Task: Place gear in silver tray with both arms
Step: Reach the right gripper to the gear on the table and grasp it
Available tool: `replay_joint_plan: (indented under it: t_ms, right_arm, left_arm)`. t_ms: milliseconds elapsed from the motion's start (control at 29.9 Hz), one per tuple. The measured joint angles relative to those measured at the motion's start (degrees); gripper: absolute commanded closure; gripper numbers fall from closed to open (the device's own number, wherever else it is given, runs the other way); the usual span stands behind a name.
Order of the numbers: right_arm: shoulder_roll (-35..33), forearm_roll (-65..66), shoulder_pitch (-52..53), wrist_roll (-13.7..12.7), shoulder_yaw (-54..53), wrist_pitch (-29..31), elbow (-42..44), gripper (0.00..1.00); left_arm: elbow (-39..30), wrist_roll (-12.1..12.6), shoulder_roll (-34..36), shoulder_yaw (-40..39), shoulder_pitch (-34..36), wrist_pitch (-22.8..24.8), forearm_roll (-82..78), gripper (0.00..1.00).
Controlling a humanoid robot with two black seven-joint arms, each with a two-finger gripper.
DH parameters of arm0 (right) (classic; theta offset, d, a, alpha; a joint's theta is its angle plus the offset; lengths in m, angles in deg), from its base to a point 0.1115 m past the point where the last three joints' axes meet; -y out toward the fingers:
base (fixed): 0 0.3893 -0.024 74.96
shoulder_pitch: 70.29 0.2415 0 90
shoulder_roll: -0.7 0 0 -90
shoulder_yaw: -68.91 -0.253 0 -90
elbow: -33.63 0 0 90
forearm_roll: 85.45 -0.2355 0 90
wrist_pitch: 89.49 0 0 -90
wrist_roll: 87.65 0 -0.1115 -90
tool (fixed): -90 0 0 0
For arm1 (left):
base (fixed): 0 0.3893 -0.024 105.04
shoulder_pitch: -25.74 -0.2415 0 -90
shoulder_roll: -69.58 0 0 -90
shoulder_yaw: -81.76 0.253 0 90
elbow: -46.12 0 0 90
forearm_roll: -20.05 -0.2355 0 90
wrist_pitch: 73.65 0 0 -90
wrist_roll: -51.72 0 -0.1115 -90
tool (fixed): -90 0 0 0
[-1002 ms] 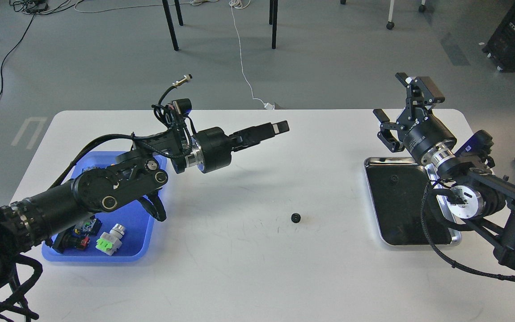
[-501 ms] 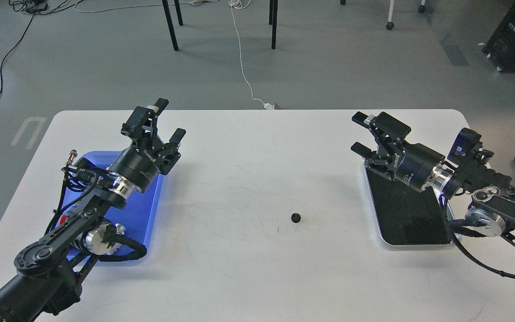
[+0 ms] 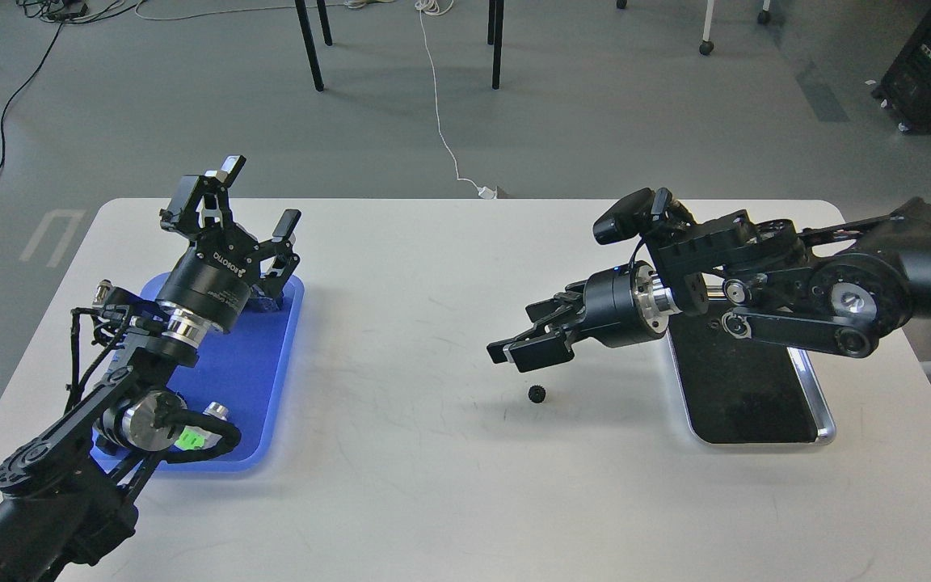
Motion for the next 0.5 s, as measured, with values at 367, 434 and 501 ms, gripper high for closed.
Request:
replay_joint_plan:
  t_ms: [367,434,501]
  right_arm:
    - [9.8,9.8,0.3,0.0,9.8,-3.3,8.3,0.07]
    - [10.9,9.9,0.3,0.0,10.7,-3.7,8.9,0.08]
    - [11.7,9.9,0.1,0.0,11.1,-4.0,9.2,0.13]
  left_arm:
    - [0.0,0.0,0.0,-0.5,-0.1,0.0,0.1,0.02]
    - [0.0,0.0,0.0,-0.5,-0.1,0.0,0.1,0.02]
    - [0.0,0.0,0.0,-0.6,-0.1,0.0,0.1,0.02]
